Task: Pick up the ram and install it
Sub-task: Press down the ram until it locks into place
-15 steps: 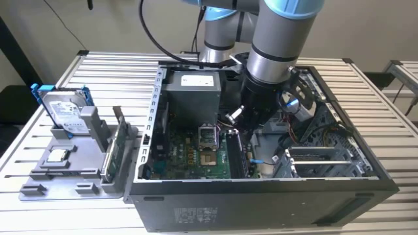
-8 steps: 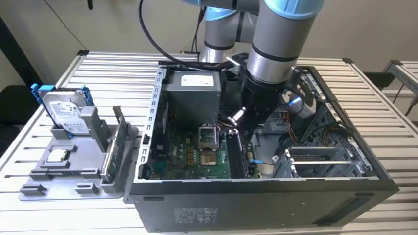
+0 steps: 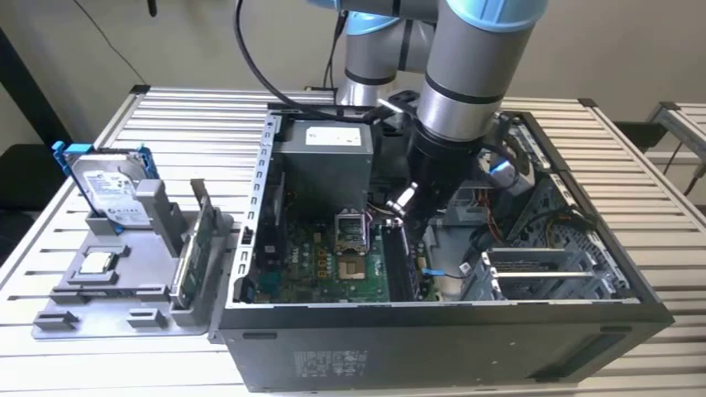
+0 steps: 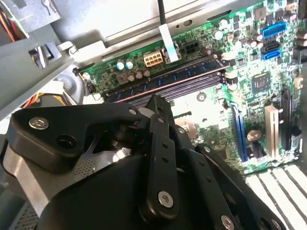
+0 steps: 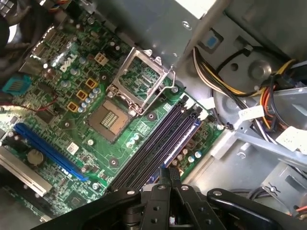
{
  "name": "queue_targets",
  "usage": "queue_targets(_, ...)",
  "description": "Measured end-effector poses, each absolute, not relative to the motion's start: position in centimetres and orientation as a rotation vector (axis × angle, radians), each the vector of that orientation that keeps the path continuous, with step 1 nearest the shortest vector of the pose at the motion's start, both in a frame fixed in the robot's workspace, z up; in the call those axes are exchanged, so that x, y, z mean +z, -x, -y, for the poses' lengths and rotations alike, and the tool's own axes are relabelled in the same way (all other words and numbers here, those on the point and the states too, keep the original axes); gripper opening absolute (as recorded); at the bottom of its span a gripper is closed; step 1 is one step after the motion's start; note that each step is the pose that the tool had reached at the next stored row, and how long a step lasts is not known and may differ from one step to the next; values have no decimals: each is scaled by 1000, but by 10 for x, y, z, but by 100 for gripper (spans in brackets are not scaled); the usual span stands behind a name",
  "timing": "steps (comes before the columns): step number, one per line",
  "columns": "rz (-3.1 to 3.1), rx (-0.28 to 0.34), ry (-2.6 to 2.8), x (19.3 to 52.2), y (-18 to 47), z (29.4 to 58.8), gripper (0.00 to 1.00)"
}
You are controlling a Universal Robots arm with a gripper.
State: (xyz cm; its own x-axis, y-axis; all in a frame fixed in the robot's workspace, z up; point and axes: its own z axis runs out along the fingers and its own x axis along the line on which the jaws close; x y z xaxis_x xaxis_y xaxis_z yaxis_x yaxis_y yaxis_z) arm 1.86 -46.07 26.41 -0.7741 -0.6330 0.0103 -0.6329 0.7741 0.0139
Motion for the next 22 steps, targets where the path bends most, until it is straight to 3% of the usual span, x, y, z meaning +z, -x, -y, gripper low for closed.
queue_targets(22, 2698, -10, -1583, 261, -18, 461, 11)
